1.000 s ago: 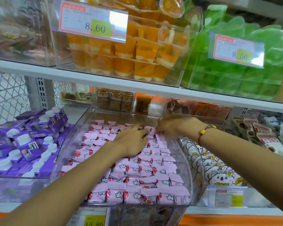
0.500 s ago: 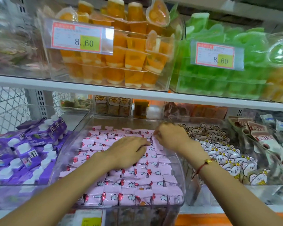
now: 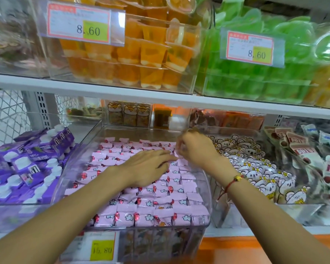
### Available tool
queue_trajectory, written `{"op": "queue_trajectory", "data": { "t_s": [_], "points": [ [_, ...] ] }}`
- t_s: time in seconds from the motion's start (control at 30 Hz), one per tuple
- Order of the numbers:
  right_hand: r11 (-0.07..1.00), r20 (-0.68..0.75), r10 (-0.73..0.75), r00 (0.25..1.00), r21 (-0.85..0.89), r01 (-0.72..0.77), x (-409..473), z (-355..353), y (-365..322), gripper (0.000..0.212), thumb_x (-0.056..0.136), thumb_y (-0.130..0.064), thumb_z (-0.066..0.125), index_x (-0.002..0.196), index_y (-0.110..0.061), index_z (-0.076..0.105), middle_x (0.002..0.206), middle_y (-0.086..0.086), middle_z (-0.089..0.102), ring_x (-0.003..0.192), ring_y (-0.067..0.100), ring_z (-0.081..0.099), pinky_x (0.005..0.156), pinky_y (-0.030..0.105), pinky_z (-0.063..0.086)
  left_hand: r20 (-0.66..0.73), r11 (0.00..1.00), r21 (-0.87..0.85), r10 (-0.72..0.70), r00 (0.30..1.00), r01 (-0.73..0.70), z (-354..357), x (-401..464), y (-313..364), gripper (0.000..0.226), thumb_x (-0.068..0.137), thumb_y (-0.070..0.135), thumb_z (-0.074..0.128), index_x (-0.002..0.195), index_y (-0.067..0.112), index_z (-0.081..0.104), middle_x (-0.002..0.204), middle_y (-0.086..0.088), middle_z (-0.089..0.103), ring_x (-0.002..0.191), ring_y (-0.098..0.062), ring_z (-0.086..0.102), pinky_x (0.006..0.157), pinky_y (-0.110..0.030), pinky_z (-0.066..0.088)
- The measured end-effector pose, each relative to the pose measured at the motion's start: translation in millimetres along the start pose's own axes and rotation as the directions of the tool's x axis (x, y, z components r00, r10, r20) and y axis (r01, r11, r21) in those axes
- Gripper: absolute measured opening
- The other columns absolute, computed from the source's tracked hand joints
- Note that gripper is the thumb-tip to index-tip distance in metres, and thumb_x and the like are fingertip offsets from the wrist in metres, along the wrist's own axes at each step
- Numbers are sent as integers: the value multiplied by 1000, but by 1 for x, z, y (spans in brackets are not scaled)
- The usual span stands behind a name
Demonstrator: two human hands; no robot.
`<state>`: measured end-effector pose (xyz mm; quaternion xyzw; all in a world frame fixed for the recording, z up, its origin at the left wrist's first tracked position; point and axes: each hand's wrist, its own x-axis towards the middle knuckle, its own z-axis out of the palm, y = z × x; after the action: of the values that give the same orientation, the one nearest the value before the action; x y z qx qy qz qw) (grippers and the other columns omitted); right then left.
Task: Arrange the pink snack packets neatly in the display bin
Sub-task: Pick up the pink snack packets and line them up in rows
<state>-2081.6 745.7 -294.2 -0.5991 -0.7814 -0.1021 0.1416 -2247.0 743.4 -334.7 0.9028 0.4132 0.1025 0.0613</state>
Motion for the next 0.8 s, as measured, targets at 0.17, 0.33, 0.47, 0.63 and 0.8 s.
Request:
{"op": "queue_trajectory", "data": {
  "t_s": [0.17, 0.33, 0.47, 0.63, 0.8],
  "points": [
    [963, -74, 3, 997, 269, 17, -2, 5, 8, 6, 92, -13, 54, 97, -15, 57, 95, 7, 68, 87, 25, 63, 77, 42, 53, 45, 999, 7, -43, 998, 42, -4, 2, 3, 42, 103, 34, 23, 144, 36, 34, 150, 7, 38, 132, -19, 38, 96, -29, 31],
    [906, -207, 45, 977, 420, 47, -4, 7, 10, 5, 94, -12, 51, 98, -13, 54, 89, 6, 68, 78, 23, 64, 72, 46, 53, 52, 997, 44, -60, 997, 58, -5, 6, 5, 42, 103, 34, 22, 143, 39, 33, 140, 1, 51, 124, -22, 46, 85, -30, 33],
    [845, -360, 114, 926, 526, 100, -9, 4, 8, 6, 96, -12, 47, 97, -11, 52, 85, 8, 66, 72, 25, 62, 64, 47, 52, 39, 998, 29, -59, 997, 58, -4, 4, 5, 42, 102, 35, 23, 142, 39, 35, 143, 3, 48, 127, -21, 43, 92, -30, 32],
    [765, -505, 270, 820, 629, 136, -15, -3, 8, 9, 97, -9, 42, 100, -13, 49, 90, 6, 63, 80, 18, 60, 72, 36, 51, -18, 969, -221, -119, 993, 112, -7, 2, 8, 36, 101, 28, 36, 134, 32, 50, 113, 2, 65, 77, -6, 58, 63, -20, 39],
    [537, -396, 482, 782, 838, 94, -14, -9, 6, 7, 98, -13, 45, 101, -11, 51, 89, 0, 59, 83, 5, 57, 78, 19, 44, -232, 750, -649, -353, 906, 126, -28, 1, 7, 38, 88, 44, 59, 118, 21, 53, 116, 7, 59, 101, -7, 57, 87, -31, 48]
  ]
}}
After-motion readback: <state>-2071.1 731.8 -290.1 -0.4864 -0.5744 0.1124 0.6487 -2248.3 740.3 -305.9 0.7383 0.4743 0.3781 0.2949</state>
